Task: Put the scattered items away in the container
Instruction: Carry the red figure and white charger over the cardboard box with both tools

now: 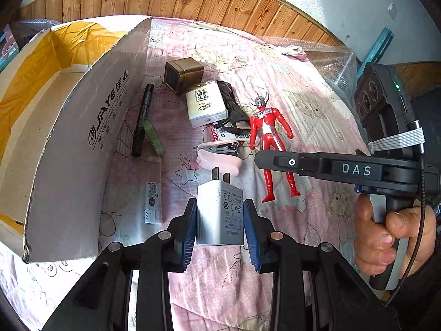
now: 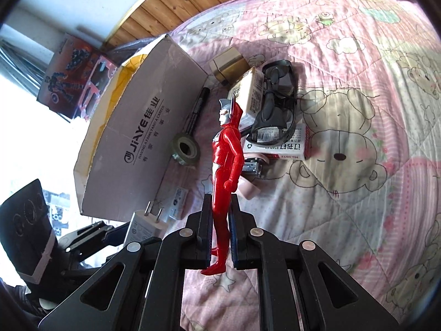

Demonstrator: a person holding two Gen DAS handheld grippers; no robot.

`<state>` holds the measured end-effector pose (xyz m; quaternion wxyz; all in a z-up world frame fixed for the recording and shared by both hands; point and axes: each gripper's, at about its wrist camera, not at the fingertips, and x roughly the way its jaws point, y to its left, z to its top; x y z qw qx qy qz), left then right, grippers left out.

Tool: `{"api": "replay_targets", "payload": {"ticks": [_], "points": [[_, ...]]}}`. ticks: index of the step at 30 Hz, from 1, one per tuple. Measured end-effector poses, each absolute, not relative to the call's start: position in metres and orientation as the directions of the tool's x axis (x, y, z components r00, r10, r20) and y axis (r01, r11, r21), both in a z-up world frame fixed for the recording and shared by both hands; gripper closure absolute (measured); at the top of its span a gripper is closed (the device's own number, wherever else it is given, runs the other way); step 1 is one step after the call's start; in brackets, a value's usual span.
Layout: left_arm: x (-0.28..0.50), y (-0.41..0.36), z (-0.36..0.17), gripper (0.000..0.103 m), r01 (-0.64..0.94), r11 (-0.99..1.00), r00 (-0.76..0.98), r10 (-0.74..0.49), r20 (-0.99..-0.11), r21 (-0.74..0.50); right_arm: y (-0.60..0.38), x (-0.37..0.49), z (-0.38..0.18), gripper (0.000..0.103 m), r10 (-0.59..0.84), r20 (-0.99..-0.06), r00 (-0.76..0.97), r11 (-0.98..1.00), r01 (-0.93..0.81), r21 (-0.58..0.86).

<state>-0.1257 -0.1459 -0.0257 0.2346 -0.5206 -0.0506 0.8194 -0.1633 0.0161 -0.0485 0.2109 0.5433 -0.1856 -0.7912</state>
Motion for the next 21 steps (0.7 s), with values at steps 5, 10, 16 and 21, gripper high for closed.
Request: {"api": "replay_targets", "payload": {"ticks": [5,10,16,21], "points": [[-0.116,-0.148,-0.014,0.069,-0.346,-0.884,-0.376,0.437,-0.817,-0.314,0.008,-0.145,-0.044,0.093,-0.518,-0.792,-0.324,-0.854,0.142,0.501],[-0.108,-0.148,-0.007,0.069,-0.352,-0.89,-0.388,0.422,-0.819,-0.291,-0.001,-0.127,-0.041,0.093,-0.511,-0.795,-0.326,-0.858,0.148,0.491],[-0.095,-0.152,0.002,0.069,-0.353,-0.897,-0.41,0.405,-0.817,-0.268,-0.013,-0.106,-0.035,0.092,-0.501,-0.797,-0.337,-0.865,0.168,0.473],[-0.087,-0.157,0.005,0.069,-0.348,-0.905,-0.422,0.383,-0.821,-0.243,-0.021,-0.093,-0.032,0.092,-0.493,-0.797,-0.349,-0.87,0.17,0.463]]}}
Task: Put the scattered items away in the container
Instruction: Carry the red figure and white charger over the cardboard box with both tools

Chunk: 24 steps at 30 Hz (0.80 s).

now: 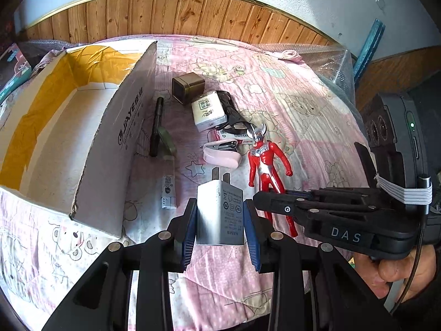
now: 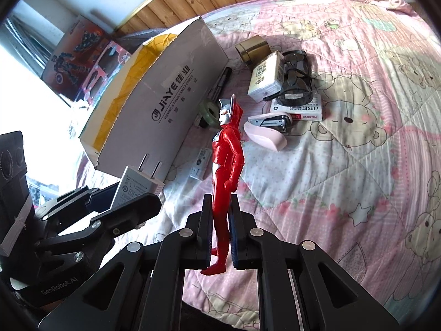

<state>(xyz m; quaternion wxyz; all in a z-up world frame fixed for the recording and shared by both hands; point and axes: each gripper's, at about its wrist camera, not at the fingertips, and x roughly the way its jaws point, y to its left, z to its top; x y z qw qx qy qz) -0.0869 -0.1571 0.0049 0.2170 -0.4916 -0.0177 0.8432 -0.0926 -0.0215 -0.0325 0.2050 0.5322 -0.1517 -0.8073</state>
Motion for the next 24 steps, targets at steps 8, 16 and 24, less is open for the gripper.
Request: {"api": "replay_targets", "payload": {"ticks": [8,16,24], "points": [[-0.077,-0.17,0.007,0.069,-0.326,-0.918,-0.441,0.359,-0.823,-0.226,-0.035,-0.068,-0.025,0.092,-0.476,-0.802,-0.362,-0.88,0.19,0.436],[-0.07,-0.185,0.019,0.069,-0.309,-0.927,-0.485,0.347,-0.802,-0.214,-0.053,-0.054,-0.01,0.092,-0.466,-0.801,-0.377,-0.884,0.235,0.404],[-0.068,-0.2,0.028,0.069,-0.295,-0.926,-0.51,0.361,-0.781,-0.236,-0.073,-0.049,0.006,0.092,-0.465,-0.796,-0.387,-0.882,0.275,0.381]]}}
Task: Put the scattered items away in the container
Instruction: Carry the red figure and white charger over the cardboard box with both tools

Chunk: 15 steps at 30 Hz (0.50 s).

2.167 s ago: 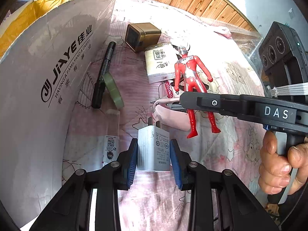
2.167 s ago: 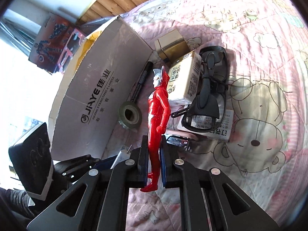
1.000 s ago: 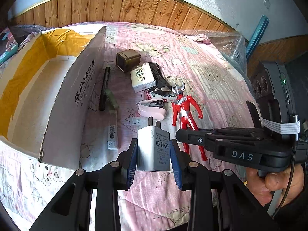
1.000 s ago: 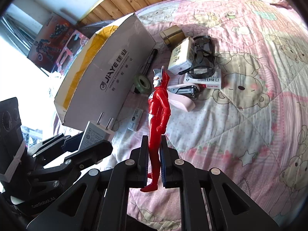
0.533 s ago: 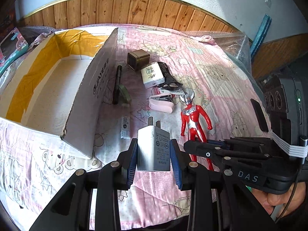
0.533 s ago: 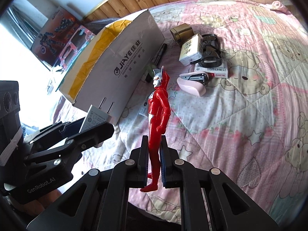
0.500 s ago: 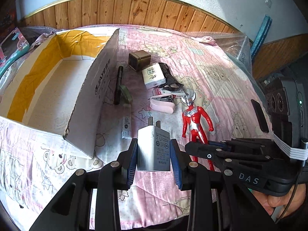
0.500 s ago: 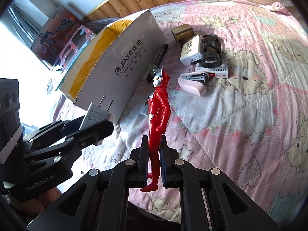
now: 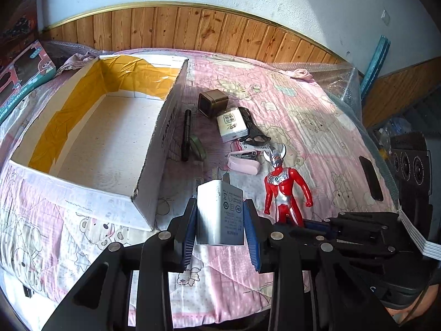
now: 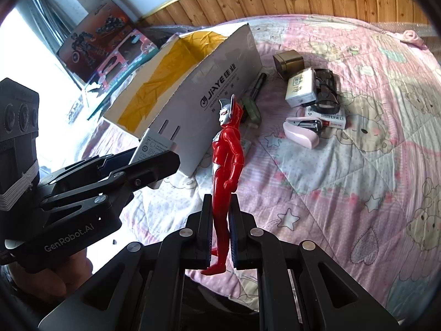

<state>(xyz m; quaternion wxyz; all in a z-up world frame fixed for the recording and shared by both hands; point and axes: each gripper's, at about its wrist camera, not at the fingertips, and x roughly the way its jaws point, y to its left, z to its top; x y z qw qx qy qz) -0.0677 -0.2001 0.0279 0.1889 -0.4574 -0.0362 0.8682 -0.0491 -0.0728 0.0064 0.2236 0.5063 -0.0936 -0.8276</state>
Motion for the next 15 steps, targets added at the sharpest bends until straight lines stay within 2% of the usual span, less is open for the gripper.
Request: {"api": "replay_targets", "payload": {"ticks": [15], "points": [[-0.077,-0.233,0.041,0.069,-0.253,-0.92,-0.54,0.39,-0.746,-0.298,-0.097,-0.059,0.026,0.092,-0.473,-0.791,-0.388,-0.874,0.323,0.364]]}}
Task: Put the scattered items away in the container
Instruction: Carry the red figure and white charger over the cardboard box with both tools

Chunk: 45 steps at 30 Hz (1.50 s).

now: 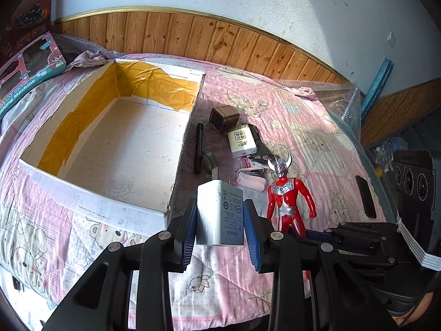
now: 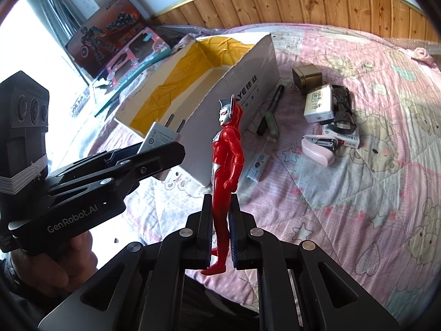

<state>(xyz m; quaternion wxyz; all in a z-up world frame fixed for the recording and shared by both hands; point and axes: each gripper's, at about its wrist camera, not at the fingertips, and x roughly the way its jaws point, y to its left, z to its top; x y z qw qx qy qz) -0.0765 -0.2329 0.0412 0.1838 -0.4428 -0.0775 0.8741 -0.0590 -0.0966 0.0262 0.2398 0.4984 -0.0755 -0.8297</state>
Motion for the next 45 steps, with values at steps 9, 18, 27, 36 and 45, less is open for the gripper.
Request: {"api": "replay_targets", "payload": {"ticks": [9,18,27,36,45], "points": [[-0.089,-0.248,0.049,0.069,-0.237,-0.918,-0.552,0.396,-0.734,-0.317,-0.106,-0.074,0.037,0.092,-0.48,-0.786,-0.39,-0.868,0.341,0.361],[-0.101,-0.259,0.059,0.069,-0.234,-0.915,-0.566,0.403,-0.719,-0.329,-0.118,-0.089,0.051,0.092,-0.486,-0.782,-0.39,-0.86,0.375,0.347],[-0.114,-0.272,0.065,0.069,-0.22,-0.917,-0.575,0.398,-0.715,-0.334,-0.132,-0.105,0.062,0.092,-0.497,-0.779,-0.383,-0.848,0.407,0.34],[-0.127,-0.288,0.072,0.07,-0.203,-0.922,-0.589,0.384,-0.711,-0.33,-0.148,-0.123,0.072,0.092,-0.498,-0.782,-0.376,-0.836,0.447,0.318],[-0.149,-0.301,0.08,0.07,-0.194,-0.93,-0.608,0.363,-0.706,-0.311,-0.166,-0.143,0.08,0.092,-0.501,-0.792,-0.349,-0.818,0.491,0.301]]}}
